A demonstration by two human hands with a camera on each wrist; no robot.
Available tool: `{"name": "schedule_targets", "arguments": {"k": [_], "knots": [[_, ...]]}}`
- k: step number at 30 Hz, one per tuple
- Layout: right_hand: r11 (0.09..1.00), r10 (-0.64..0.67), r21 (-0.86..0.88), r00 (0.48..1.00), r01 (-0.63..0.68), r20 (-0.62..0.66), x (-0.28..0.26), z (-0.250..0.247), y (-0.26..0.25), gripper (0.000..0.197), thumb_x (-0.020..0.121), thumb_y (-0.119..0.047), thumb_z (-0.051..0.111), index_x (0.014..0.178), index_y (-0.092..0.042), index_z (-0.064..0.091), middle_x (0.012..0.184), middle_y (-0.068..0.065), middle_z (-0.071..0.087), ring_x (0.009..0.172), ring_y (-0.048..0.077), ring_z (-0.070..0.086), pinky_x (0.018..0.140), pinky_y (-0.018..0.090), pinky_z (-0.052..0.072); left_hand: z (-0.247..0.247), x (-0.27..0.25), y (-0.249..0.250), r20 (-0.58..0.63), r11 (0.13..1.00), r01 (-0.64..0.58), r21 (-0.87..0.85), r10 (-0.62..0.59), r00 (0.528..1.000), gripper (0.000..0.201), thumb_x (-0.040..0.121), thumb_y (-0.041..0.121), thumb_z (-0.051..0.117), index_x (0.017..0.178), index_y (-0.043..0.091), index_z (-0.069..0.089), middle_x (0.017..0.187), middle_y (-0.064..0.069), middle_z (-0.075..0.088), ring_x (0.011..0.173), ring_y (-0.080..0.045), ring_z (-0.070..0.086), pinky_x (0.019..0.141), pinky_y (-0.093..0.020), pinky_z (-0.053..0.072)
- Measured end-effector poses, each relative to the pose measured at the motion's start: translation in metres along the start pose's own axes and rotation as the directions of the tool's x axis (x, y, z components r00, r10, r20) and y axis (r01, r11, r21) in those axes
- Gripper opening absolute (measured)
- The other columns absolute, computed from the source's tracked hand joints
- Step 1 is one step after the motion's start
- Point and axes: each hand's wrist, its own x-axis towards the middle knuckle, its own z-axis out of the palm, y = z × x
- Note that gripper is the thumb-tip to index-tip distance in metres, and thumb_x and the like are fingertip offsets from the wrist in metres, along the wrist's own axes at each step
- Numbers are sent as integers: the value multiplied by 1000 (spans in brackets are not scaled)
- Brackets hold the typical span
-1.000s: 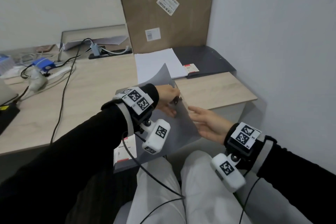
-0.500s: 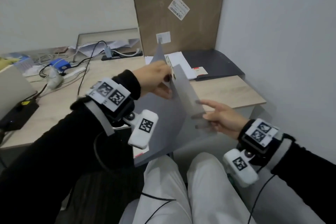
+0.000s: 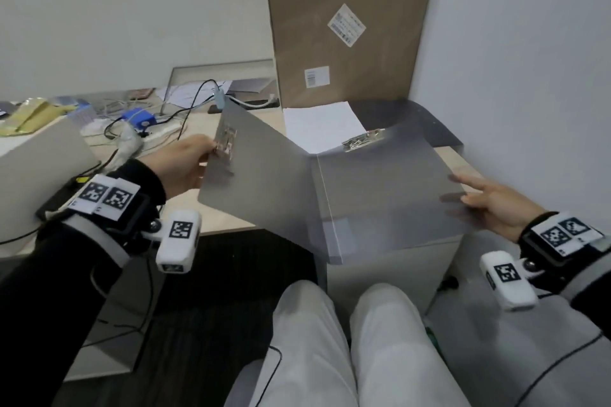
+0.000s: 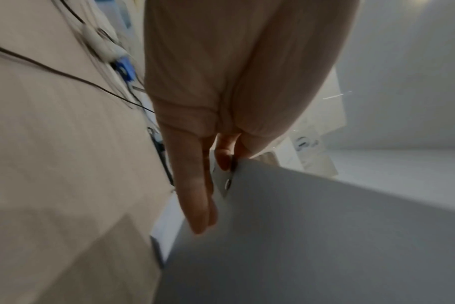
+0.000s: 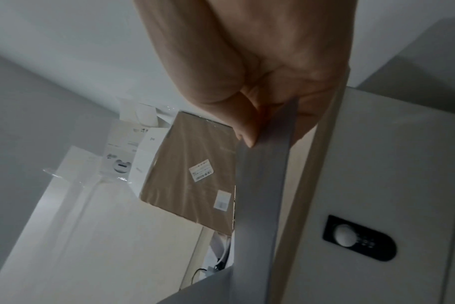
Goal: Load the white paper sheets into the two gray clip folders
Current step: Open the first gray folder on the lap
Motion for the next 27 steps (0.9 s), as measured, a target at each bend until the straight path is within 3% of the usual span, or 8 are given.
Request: {"name": "schedule_targets", "arguments": {"k": [3, 5, 8, 12, 16, 21, 24, 27], "knots": [[998, 19, -53, 998, -22, -60, 5, 1, 12, 49, 95, 7, 32, 131, -23, 45, 67, -4, 75, 50, 6, 69, 48, 14, 51, -16, -1, -28, -58, 994, 108, -17, -109, 992, 27, 97, 10, 33, 77, 8, 50, 78, -14, 57, 47, -15, 67, 51, -28, 58], [990, 17, -134, 993, -33, -121, 9, 3, 16, 47, 93, 10, 36, 127, -19, 48, 79, 5, 70, 50, 5, 67, 49, 14, 53, -25, 1, -45, -76, 983, 180, -21, -181, 981, 25, 98, 9, 33, 79, 8, 49, 80, -16, 57, 47, -18, 67, 47, -29, 58], [929, -30, -367, 978, -49, -205, 14, 7, 15, 54, 88, 7, 49, 138, -11, 46, 103, 13, 61, 84, 21, 62, 80, 30, 50, -34, 5, -64, -79, 960, 280, 20, -278, 957, 22, 99, 12, 35, 81, 11, 47, 80, -14, 57, 47, -20, 68, 45, -28, 55], [702, -63, -711, 990, -45, -125, 6, 23, 0, 62, 86, -8, 62, 143, -9, 39, 144, 13, 45, 133, 27, 42, 109, 34, 31, -28, 12, -76, -73, 909, 343, 237, -336, 939, 18, 95, 13, 44, 77, 14, 47, 72, -5, 48, 57, -20, 53, 51, -26, 42], [427, -125, -904, 988, -24, -85, 1, 52, -17, 63, 86, -30, 61, 144, -21, 38, 152, 14, 31, 143, 29, 24, 116, 36, 21, -19, 16, -80, -104, 878, 359, 315, -344, 933, 20, 93, 12, 48, 73, 12, 45, 70, -5, 45, 58, -19, 47, 53, -25, 35], [448, -127, -867, 976, 216, 177, -7, 117, -49, 55, 87, -30, 60, 140, -24, 44, 156, 11, 23, 147, 21, 14, 117, 30, 13, -21, 21, -84, -104, 881, 375, 287, -361, 927, 15, 93, 9, 49, 78, 10, 51, 76, -5, 53, 64, -18, 54, 42, -20, 46], [487, -115, -800, 933, 351, 340, -1, 164, -66, 51, 89, -25, 60, 138, -19, 48, 151, 3, 37, 142, 15, 28, 111, 23, 21, -26, 23, -89, -103, 903, 361, 232, -347, 932, 8, 91, 4, 49, 88, 10, 53, 77, -5, 54, 65, -17, 53, 53, -24, 48], [486, -19, -789, 907, 376, 420, 14, 205, -71, 51, 89, -26, 59, 139, -17, 47, 146, -2, 44, 136, 14, 38, 106, 19, 27, -34, 26, -98, -105, 922, 333, 197, -318, 942, 13, 90, 3, 54, 100, 10, 55, 79, -5, 59, 64, -14, 57, 59, -24, 49]]}}
